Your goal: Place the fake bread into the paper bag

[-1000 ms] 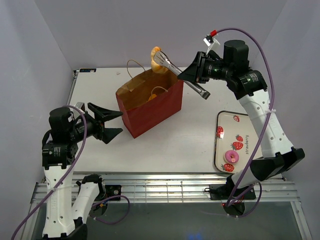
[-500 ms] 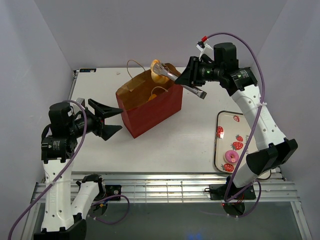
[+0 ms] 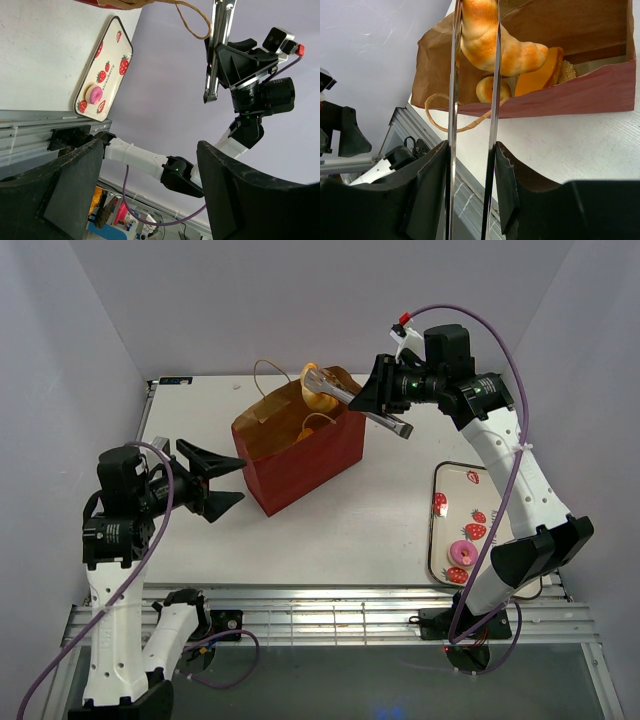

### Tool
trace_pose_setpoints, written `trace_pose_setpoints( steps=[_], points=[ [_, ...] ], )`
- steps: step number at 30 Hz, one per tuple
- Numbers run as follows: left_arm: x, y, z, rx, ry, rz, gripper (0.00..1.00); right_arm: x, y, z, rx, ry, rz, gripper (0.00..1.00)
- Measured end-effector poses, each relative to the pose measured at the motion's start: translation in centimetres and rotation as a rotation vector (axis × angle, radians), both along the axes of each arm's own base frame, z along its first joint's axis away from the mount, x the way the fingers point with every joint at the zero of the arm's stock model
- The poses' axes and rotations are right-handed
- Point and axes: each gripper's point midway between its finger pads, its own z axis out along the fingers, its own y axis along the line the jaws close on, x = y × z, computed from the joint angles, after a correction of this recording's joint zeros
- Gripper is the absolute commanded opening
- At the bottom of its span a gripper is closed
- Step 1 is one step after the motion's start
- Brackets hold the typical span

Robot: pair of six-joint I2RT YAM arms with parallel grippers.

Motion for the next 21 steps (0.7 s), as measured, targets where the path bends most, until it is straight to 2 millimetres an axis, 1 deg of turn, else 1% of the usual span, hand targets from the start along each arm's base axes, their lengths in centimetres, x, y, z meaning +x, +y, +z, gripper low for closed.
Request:
trace_pose_setpoints(
  steps=[8, 21],
  points=[
    [1.05, -0.06, -0.81, 0.000, 0.042, -0.016, 0.85, 0.12, -0.06, -0.08, -0.007, -0.004, -0.008, 0.47],
    [0.58, -0.29, -0.51, -0.005, 0.026, -0.039, 0.85, 0.23, -0.10, -0.16, -0.013, -0.006, -0.018, 0.50]
  ],
)
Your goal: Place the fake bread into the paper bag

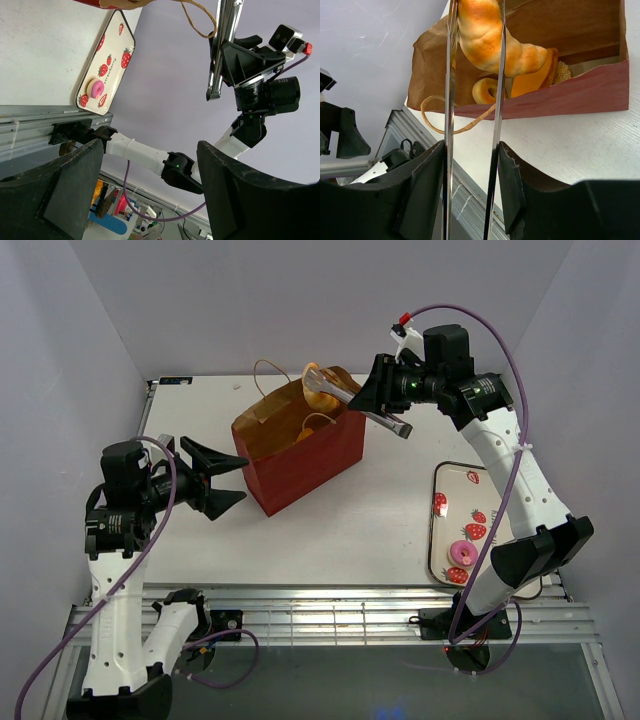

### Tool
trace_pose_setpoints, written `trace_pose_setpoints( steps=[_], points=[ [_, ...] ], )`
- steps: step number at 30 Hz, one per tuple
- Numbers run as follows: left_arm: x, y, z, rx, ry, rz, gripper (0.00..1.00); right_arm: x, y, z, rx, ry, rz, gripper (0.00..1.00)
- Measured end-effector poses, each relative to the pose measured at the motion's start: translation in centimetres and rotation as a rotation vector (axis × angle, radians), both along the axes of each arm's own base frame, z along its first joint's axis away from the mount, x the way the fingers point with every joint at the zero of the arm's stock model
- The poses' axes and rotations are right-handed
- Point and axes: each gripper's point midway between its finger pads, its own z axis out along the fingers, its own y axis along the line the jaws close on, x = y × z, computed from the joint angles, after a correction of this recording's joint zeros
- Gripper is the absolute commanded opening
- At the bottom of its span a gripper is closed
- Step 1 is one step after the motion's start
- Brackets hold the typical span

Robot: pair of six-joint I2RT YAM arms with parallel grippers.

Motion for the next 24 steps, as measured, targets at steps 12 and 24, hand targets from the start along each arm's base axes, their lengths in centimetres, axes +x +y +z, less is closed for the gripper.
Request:
trace_pose_setpoints(
  steps=[12, 24],
  points=[
    [-0.43, -0.08, 0.35, -0.003, -0.018, -0.005, 0.85, -0.15, 0.12, -0.19, -0.004, 0.005, 0.003, 0.52],
    [0.01, -0.08, 0.13, -0.004, -0.006, -0.008, 0.86, 0.00, -0.08, -0.40, -0.017, 0.004, -0.009, 0.52]
  ],
)
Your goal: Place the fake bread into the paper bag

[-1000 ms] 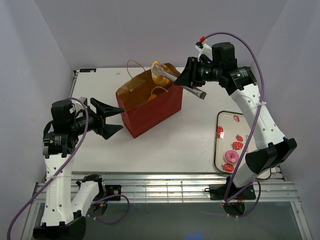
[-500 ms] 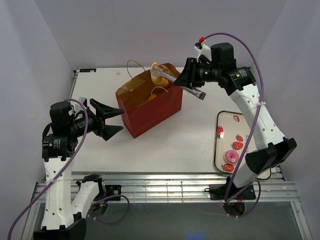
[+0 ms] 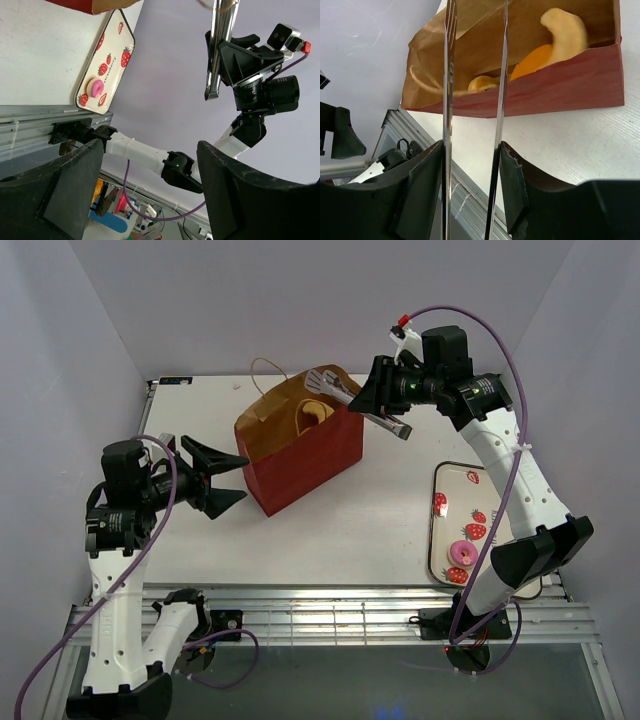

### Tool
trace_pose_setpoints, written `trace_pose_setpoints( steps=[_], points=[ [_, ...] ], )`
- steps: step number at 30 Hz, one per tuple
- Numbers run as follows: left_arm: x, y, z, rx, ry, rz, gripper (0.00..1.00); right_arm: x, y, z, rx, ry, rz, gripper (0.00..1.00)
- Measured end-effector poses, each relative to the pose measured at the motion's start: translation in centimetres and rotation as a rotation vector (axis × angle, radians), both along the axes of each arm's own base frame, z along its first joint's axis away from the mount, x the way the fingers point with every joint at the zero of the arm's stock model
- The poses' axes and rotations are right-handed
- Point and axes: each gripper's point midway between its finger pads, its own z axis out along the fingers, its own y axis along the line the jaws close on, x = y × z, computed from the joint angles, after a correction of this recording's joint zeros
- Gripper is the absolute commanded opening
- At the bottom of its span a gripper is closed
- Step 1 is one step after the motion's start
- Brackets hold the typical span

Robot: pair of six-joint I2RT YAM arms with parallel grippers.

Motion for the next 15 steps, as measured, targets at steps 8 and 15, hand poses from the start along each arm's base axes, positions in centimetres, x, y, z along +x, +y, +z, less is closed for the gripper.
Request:
trace_pose_setpoints(
  steps=[8, 15],
  points=[
    [0.5, 0.0, -0.2, 0.004, 0.003, -0.005, 0.86, -0.3, -0.7, -0.9, -0.039, 0.030, -0.021, 0.52],
    [0.9, 0.0, -0.1, 0.004, -0.010, -0.013, 0.85, -1.3, -2.4, -0.1, -0.085, -0.002, -0.069, 0.52]
  ],
)
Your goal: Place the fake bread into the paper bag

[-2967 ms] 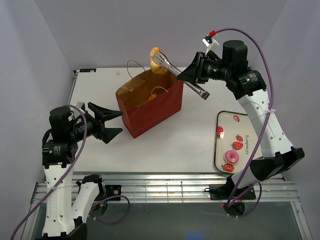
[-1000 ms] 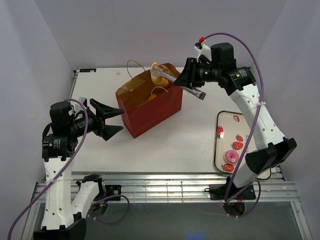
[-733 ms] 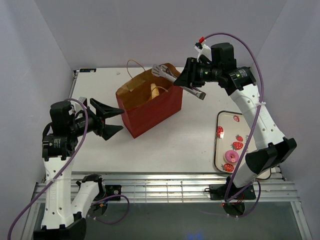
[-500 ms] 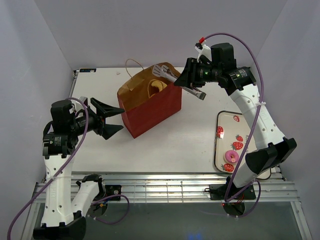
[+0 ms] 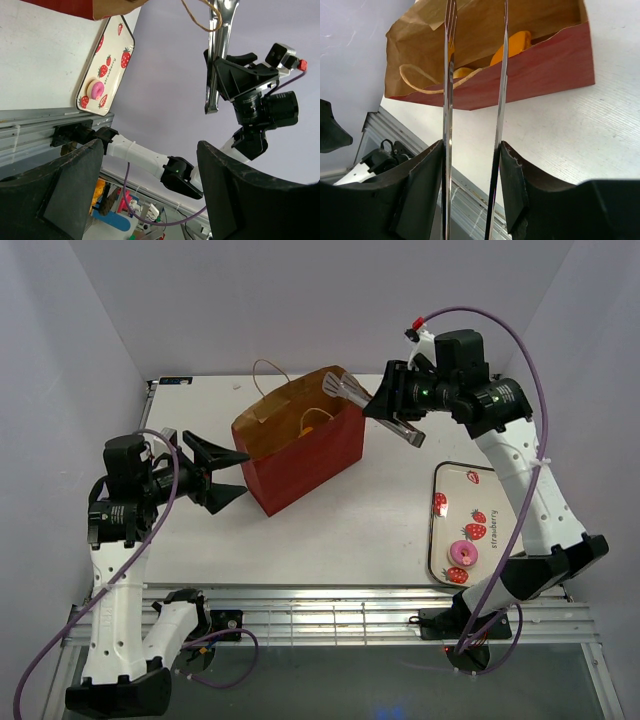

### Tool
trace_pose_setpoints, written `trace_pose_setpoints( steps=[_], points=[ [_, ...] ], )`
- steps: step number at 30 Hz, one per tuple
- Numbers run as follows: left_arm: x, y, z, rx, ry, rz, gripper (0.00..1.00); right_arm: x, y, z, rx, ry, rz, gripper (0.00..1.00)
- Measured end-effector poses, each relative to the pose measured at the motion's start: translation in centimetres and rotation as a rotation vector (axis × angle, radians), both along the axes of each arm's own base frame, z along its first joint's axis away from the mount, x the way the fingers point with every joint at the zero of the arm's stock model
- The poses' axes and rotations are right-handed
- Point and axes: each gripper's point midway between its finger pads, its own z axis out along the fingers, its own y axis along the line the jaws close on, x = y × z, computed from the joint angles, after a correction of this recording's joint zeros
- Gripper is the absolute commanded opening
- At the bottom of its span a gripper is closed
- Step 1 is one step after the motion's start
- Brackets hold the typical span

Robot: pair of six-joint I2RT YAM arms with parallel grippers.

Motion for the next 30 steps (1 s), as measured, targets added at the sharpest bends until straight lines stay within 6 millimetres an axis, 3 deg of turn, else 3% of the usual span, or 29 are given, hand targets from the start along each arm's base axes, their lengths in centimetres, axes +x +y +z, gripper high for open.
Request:
trace_pose_setpoints(
  steps=[8, 13, 21, 25, 30],
  points=[
    [1.1, 0.0, -0.3, 0.012, -0.001, -0.019, 0.85, -2.0, -4.5, 3.7, -0.062, -0.132, -0.165, 0.52],
    [2.6, 0.1, 1.4, 0.046, -0.062, -0.038, 0.86, -3.6, -8.4, 4.1, -0.130, -0.159, -0.308, 0.52],
    [4.2, 0.2, 3.4, 0.097, -0.161, -0.089, 0.85, -7.7, -14.3, -0.8, -0.263, -0.036, -0.523, 0.54],
    [5.6, 0.1, 3.9, 0.114, -0.179, -0.125, 0.85, -9.7, -15.6, -4.1, -0.300, 0.094, -0.593, 0.53],
    [6.4, 0.0, 3.8, 0.119, -0.180, -0.166, 0.85, -11.8, -15.7, -8.8, -0.307, 0.280, -0.634, 0.52]
  ],
)
